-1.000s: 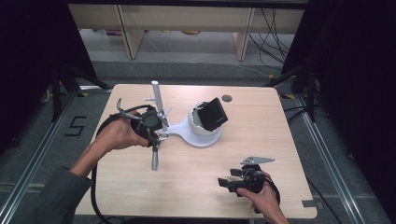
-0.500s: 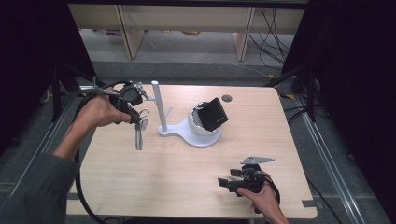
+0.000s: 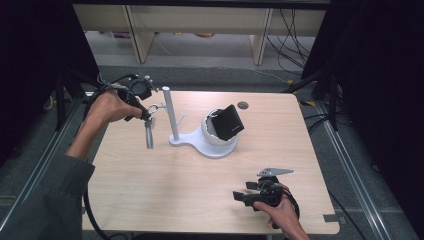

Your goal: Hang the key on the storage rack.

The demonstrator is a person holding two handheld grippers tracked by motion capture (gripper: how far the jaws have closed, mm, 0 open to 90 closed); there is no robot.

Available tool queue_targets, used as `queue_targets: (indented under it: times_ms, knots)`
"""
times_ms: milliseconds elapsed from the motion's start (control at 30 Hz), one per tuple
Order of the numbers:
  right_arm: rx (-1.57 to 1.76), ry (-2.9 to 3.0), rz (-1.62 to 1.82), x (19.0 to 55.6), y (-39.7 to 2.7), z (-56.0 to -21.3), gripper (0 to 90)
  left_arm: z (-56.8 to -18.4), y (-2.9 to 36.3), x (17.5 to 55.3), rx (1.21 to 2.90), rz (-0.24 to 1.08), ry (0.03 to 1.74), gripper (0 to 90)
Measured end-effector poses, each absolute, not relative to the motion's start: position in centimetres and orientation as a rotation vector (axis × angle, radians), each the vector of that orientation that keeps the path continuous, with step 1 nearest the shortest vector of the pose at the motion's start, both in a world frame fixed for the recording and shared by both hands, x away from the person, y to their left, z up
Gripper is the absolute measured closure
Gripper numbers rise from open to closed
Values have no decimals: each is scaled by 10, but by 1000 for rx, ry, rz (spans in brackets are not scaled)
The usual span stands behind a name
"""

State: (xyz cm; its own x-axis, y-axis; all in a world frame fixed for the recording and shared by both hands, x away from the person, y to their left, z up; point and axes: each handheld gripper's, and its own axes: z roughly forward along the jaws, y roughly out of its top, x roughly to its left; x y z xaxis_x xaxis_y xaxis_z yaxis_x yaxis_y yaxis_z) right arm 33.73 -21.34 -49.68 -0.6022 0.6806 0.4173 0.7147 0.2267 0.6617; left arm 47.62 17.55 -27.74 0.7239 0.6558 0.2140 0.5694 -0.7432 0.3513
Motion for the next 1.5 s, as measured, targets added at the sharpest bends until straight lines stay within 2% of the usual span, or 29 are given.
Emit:
queue_targets:
  times_ms: [333,600,900,967,1000,1500]
  knots:
    - [-1380,-2425,-1343,337,-213,-496,262,-286,171,490,2692,493,997,751]
    - [-1379,-2437,-1348,338,-214,-495,262,-297,170,499,2644,472,1045,751]
    - [-1386,-2444,-1334,337,-214,-495,261,-306,169,504,2641,470,1026,749]
    - [-1386,-2447,-1335,338,-214,-495,261,-309,168,505,2624,478,1037,753]
    - [-1387,-2428,-1338,338,-213,-496,261,-310,168,506,2620,493,1029,804]
    - [-1388,-2444,-1335,338,-215,-496,261,-304,176,496,2586,499,1033,697]
